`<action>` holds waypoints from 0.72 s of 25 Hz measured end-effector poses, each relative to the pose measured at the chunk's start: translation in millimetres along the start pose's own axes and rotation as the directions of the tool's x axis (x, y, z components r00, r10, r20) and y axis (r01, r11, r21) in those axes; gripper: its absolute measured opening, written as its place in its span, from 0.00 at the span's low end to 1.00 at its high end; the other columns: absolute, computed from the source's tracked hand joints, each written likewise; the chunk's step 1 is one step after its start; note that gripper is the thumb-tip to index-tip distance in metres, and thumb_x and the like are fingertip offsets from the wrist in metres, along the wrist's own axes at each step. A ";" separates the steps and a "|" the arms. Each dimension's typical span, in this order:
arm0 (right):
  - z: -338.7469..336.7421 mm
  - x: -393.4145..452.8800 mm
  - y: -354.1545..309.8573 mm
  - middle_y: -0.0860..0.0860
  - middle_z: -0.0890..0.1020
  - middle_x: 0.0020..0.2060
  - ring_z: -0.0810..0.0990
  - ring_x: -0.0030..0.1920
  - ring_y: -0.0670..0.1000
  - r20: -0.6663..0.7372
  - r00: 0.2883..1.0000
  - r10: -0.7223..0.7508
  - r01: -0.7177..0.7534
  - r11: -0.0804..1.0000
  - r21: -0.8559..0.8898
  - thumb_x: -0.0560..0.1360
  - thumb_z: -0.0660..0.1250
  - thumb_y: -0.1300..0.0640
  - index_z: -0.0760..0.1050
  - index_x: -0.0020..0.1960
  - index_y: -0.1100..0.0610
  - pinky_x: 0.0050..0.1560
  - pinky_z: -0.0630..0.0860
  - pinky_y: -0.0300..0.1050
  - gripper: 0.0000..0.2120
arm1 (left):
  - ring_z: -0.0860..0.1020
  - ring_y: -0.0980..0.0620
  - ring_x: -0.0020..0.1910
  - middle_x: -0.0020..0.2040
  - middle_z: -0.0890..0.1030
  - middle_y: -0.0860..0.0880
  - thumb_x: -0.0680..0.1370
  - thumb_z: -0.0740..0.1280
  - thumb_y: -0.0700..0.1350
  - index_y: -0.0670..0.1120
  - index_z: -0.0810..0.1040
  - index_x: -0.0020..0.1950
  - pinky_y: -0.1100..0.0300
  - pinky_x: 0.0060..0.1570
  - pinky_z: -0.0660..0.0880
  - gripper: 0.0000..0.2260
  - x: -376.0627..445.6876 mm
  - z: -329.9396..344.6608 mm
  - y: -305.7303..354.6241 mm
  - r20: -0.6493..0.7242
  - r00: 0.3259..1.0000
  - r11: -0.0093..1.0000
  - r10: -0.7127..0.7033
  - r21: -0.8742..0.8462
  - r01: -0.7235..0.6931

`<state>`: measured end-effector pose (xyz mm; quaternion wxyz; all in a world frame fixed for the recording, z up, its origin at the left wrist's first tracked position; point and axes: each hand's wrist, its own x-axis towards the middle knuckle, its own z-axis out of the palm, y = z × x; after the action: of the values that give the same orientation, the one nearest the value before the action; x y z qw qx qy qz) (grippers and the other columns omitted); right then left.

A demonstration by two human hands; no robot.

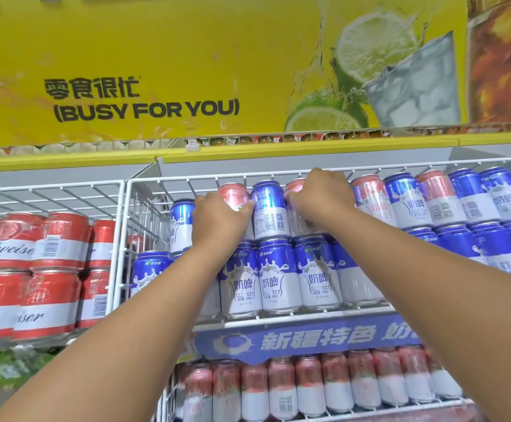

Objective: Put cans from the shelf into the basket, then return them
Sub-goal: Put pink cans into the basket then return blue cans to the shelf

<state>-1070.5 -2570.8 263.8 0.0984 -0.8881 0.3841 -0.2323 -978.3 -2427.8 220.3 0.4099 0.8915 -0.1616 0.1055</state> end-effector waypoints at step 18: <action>-16.4 -21.7 11.6 0.52 0.72 0.68 0.74 0.62 0.50 -0.230 0.973 0.024 0.135 0.750 0.648 0.75 0.71 0.54 0.67 0.74 0.56 0.60 0.70 0.40 0.30 | 0.74 0.47 0.47 0.60 0.73 0.46 0.74 0.73 0.59 0.45 0.78 0.58 0.59 0.46 0.68 0.21 -21.3 -24.1 12.1 -0.107 0.992 0.957 0.061 -0.277 -0.089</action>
<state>-1098.8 -2562.9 266.7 0.3541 -0.7754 0.2593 -0.4539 -1003.9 -2412.4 237.4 0.5356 0.8111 -0.1887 0.1401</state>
